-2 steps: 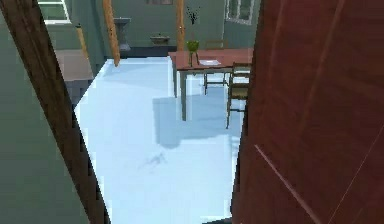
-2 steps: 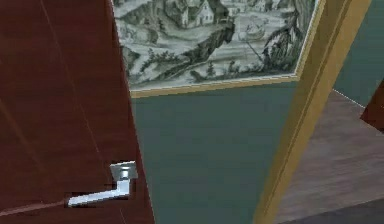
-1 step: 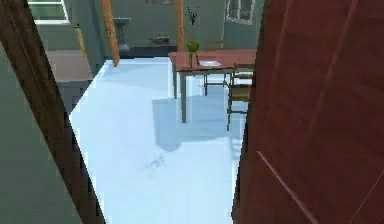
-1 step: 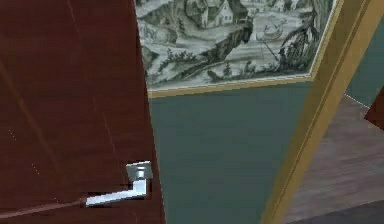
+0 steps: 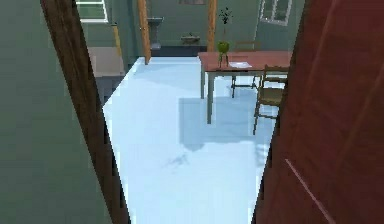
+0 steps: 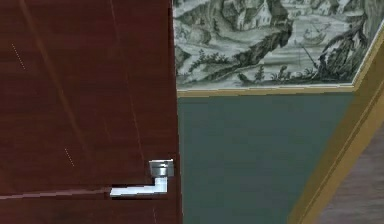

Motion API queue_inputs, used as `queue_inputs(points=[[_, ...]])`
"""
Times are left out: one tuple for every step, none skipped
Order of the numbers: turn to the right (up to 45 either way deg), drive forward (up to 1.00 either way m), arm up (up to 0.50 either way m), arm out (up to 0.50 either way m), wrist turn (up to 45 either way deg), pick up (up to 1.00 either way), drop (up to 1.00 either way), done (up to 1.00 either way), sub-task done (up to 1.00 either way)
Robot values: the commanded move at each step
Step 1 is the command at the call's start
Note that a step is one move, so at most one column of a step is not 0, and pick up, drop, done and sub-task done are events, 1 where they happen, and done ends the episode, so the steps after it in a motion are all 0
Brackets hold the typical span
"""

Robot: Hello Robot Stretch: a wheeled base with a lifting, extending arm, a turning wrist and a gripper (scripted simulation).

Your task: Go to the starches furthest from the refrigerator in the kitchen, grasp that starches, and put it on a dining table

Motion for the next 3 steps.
queue_inputs(points=[[-3.0, 0.0, 0.0, 0.0, 0.0, 0.0, 0.0, 0.0, 0.0], [0.0, 1.0, 0.0, 0.0, 0.0, 0.0, 0.0, 0.0, 0.0], [0.0, 0.2, 0.0, 0.0, 0.0, 0.0, 0.0, 0.0, 0.0]])
